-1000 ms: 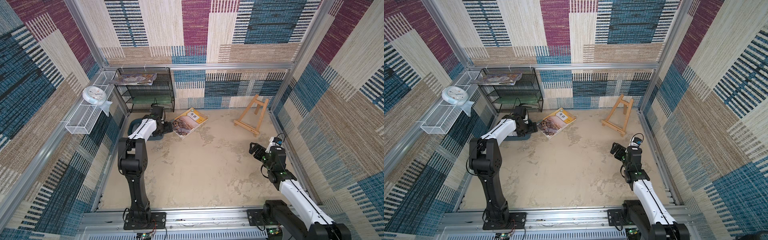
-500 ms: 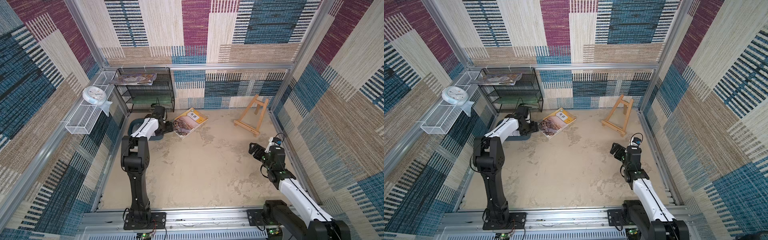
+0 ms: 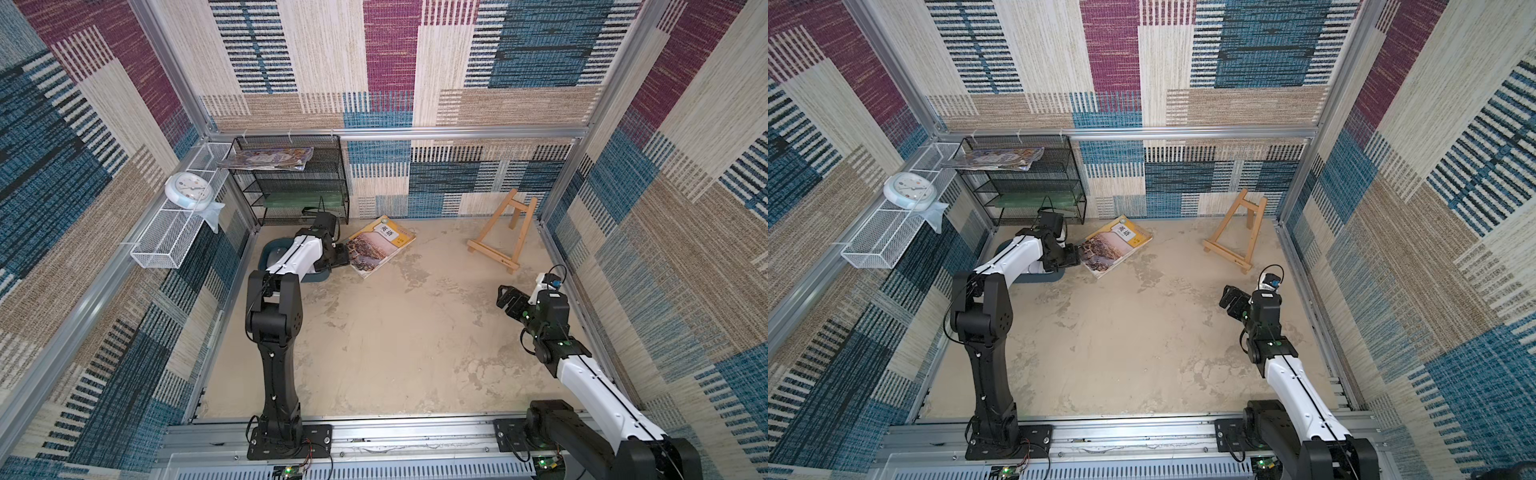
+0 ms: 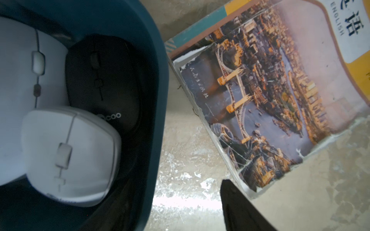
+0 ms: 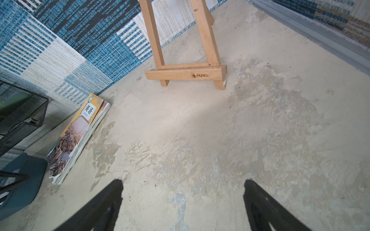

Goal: Take out the mouse from the storage box
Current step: Move the storage box to the center of the board.

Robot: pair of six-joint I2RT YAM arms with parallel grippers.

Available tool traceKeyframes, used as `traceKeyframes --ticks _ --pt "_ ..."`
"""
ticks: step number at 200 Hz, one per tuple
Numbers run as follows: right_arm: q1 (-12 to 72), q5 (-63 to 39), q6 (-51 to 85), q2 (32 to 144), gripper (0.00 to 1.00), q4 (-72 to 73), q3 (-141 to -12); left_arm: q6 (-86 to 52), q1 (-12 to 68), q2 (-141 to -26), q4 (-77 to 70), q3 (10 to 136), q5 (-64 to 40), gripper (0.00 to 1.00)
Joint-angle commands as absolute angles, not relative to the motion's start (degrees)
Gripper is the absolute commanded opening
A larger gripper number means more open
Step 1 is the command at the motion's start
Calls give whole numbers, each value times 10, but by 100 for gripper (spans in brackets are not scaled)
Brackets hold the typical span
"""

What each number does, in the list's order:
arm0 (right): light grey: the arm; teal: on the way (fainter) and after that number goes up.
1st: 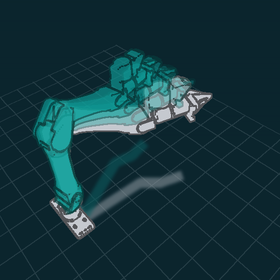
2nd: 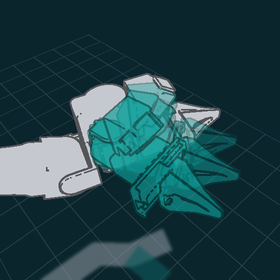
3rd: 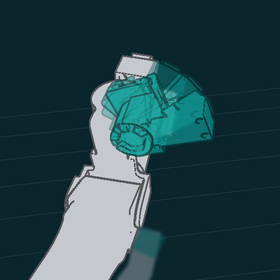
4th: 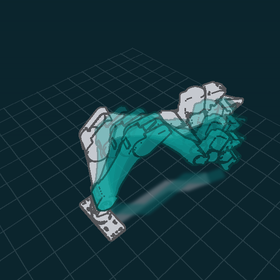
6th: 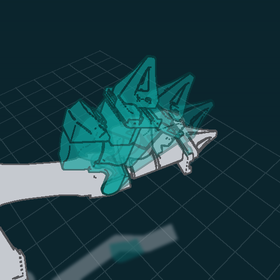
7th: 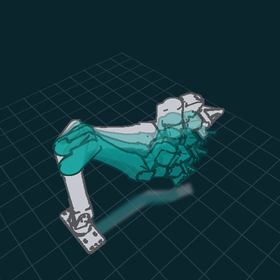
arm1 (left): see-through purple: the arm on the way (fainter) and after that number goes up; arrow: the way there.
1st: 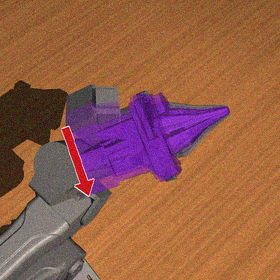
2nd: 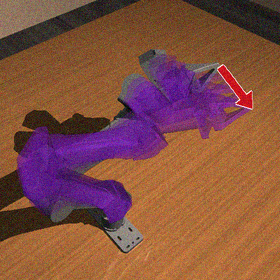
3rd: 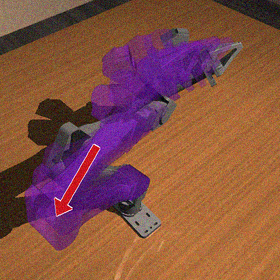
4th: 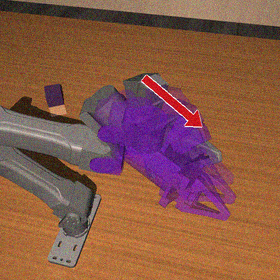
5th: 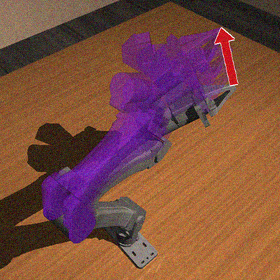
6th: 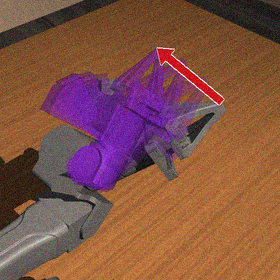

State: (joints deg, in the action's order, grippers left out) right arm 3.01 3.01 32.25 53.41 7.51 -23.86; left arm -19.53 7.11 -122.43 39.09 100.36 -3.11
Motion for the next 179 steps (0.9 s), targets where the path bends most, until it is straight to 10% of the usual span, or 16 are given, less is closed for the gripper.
traceKeyframes --ticks 1,179 --pt "37 42 314 543 97 82 -243 -208 76 -1218 420 993 -42 71" --pt "90 82 290 568 96 77 -261 -263 123 -1065 366 812 -100 68"
